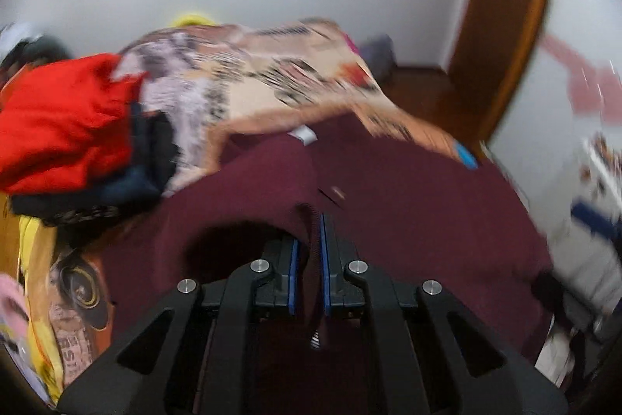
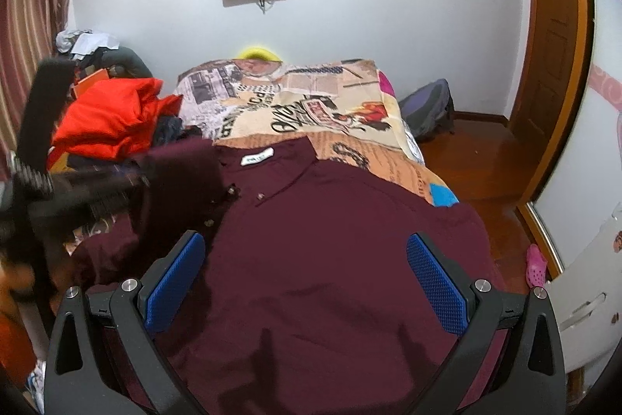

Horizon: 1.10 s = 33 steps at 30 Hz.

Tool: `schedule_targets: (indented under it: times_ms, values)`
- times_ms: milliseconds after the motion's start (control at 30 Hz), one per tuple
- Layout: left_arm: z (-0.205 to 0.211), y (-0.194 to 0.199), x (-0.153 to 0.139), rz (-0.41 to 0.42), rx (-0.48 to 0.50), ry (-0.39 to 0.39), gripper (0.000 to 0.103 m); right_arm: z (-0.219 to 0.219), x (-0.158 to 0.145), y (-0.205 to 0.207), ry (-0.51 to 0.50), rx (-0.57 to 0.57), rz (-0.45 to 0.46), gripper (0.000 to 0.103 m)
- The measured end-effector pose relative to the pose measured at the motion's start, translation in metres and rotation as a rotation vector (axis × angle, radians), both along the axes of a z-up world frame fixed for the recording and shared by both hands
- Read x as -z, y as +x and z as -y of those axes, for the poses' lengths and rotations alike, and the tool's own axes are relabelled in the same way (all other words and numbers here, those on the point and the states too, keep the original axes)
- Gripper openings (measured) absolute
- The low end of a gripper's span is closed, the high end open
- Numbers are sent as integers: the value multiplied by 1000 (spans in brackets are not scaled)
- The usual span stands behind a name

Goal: Fold large clothes

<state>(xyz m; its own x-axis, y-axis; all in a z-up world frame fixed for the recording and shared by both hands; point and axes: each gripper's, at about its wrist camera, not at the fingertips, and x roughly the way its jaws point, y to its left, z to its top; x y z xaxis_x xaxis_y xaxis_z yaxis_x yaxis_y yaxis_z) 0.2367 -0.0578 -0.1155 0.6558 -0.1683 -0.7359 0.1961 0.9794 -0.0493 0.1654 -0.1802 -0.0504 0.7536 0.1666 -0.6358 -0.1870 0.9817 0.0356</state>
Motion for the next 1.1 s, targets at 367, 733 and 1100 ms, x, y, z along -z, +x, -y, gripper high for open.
schedule_targets:
  times_ms: [367, 733, 1100]
  values:
    - [44, -32, -6, 25, 156, 81, 61, 29, -6, -6, -15, 79, -3, 103]
    - [-43, -34, -62, 168, -20, 69, 77, 1, -23, 2, -9, 13, 38, 103]
    - [-184, -31, -37, 93, -275, 170, 81, -94, -12, 42, -138, -268, 1, 103]
